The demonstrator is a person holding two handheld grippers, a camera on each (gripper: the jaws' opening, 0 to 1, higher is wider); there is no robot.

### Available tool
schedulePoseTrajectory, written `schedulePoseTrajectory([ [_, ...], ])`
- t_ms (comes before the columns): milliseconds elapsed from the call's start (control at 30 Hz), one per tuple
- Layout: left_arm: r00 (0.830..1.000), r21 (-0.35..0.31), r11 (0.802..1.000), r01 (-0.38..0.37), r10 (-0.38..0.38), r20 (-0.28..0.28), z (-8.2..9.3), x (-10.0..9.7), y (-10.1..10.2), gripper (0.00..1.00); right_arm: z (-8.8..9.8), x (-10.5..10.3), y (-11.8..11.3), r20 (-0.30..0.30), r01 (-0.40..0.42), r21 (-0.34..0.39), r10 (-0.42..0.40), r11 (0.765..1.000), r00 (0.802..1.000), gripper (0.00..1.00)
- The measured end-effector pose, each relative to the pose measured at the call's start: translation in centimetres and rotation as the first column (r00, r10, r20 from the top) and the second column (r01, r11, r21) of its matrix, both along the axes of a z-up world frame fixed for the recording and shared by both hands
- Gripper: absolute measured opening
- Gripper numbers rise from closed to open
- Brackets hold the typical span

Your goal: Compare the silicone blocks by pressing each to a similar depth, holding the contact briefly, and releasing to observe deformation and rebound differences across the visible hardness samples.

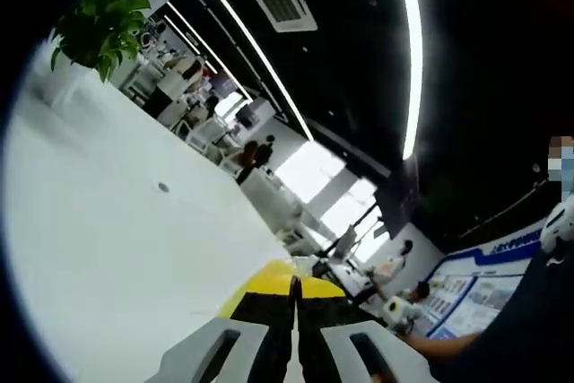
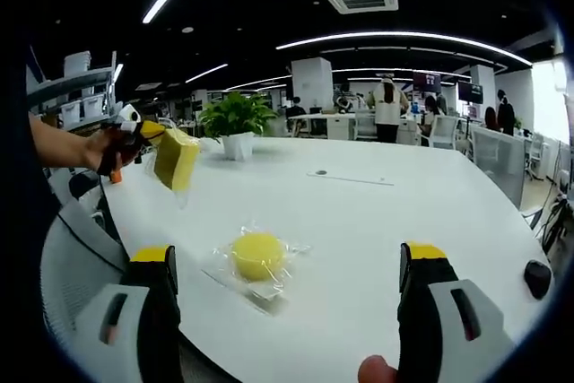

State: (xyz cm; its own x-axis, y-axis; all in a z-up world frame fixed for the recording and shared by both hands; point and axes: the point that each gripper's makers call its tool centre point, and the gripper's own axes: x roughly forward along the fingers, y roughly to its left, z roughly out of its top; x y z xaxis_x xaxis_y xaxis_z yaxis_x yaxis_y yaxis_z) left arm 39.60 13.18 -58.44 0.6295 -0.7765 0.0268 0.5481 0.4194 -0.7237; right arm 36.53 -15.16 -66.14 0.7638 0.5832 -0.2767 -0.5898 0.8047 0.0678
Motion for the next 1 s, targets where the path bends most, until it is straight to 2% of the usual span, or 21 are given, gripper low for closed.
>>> schedulePoseTrajectory([
  [167,1.000,0.018,1.000,-0.009,0.009,-0.024,-1.5,0.1,-0.1,0.00,-0.3,0.1,0.0,-0.009,0.011,0.000,-0.011,1.000,1.000,0.97],
  [333,0.999,0.004,1.000,-0.014,0.014,-0.051,-2.7,0.0,0.0,0.00,-0.9,-0.2,0.5,-0.032,-0.002,-0.006,0.002,1.000,0.999,0.97],
  [667,0.995,0.010,1.000,-0.021,0.022,-0.102,-4.6,-0.2,0.0,0.00,-1.0,-0.4,1.0,-0.031,-0.019,-0.006,0.019,1.000,0.999,0.97],
  [833,0.990,-0.018,0.999,-0.031,0.028,-0.135,-5.4,0.3,0.0,0.00,-1.5,-0.6,1.0,-0.052,-0.025,-0.014,0.024,1.000,0.998,0.97],
  [1000,0.985,-0.010,0.999,-0.036,0.034,-0.169,-7.0,0.7,-0.2,0.00,-1.8,-0.6,1.0,-0.065,-0.025,-0.014,0.024,1.000,0.998,0.97],
])
